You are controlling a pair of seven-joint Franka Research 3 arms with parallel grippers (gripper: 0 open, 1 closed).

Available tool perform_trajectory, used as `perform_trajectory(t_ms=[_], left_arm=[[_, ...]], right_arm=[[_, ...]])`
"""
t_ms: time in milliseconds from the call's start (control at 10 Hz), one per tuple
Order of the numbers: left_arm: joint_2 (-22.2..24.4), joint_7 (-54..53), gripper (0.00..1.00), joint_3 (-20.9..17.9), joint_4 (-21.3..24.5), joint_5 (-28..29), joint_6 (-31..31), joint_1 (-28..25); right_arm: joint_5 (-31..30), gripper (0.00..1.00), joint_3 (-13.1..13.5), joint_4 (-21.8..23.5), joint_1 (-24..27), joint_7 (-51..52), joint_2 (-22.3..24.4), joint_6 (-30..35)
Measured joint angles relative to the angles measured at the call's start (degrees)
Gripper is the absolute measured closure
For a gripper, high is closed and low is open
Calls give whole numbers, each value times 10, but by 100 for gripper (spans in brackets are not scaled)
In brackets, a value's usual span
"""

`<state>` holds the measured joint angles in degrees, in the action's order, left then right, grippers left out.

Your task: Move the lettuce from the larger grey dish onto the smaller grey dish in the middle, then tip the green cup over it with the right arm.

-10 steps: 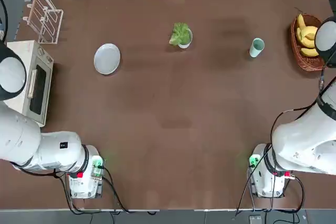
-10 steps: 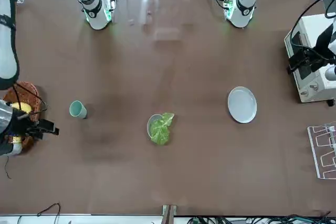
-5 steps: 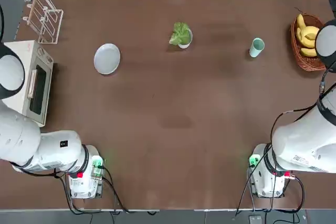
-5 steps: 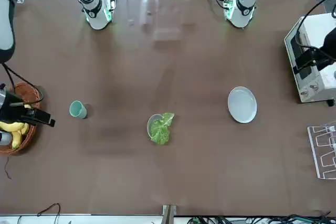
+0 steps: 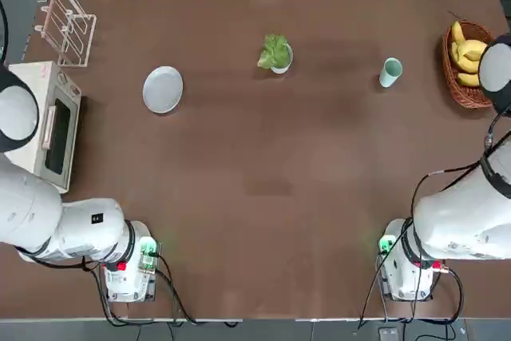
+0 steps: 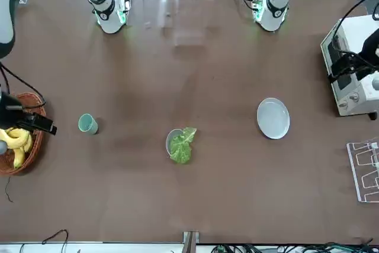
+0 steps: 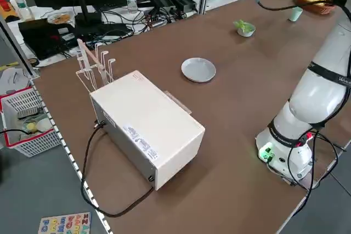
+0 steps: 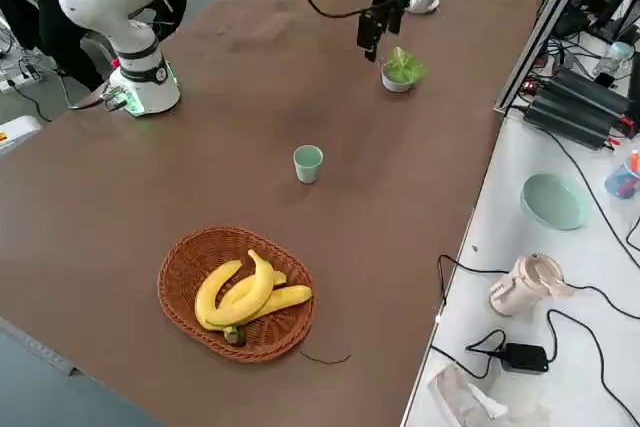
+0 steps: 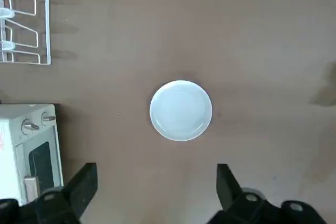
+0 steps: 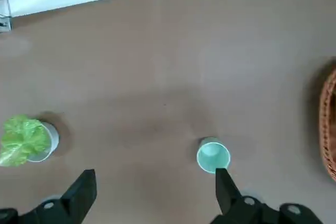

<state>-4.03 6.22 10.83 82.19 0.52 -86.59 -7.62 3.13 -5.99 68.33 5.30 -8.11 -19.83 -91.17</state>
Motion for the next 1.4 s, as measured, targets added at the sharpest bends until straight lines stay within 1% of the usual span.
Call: perform_trajectory(t_ms=[100, 200, 300, 400, 600, 700, 1000, 1400], left_arm=[[0, 0, 0, 1, 0, 1, 0, 0], [0, 0, 0, 1, -1, 1, 0, -1], [0, 0, 0, 1, -1, 1, 0, -1], [0, 0, 0, 1, -1, 1, 0, -1], [0, -1, 0, 1, -1, 1, 0, -1], [0, -1, 0, 1, -1, 1, 1, -1], [0, -3, 0, 1, -1, 1, 23, -1], [0, -10, 0, 2, -2, 1, 28, 0]], right_arm=[[0, 0, 48, 7, -40, 0, 24, 18], [0, 0, 74, 22, -60, 0, 53, 39], [0, 0, 82, 37, -63, 0, 76, 55], [0, 0, 85, 54, -63, 9, 91, 57], [-18, 0, 85, 106, -71, 22, 110, 32], [-21, 0, 85, 124, -76, 22, 119, 26], [-22, 0, 84, 141, -88, 22, 136, 21], [-22, 0, 85, 144, -88, 22, 137, 18]])
